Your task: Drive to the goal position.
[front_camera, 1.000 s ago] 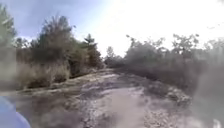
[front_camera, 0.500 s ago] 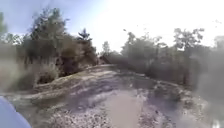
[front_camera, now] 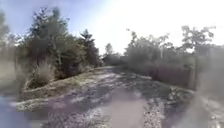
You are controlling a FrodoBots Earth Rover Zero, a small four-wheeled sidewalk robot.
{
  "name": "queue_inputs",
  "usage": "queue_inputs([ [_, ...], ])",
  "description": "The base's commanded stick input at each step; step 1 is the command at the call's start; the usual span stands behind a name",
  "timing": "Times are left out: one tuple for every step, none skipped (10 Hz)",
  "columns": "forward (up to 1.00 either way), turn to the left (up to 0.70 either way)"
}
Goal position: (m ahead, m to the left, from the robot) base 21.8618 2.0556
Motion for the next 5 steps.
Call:
queue_inputs([
  [1.0, 0.19],
  [1.0, 0.0],
  [1.0, 0.0],
  [1.0, 0.27],
  [1.0, 0.27],
])
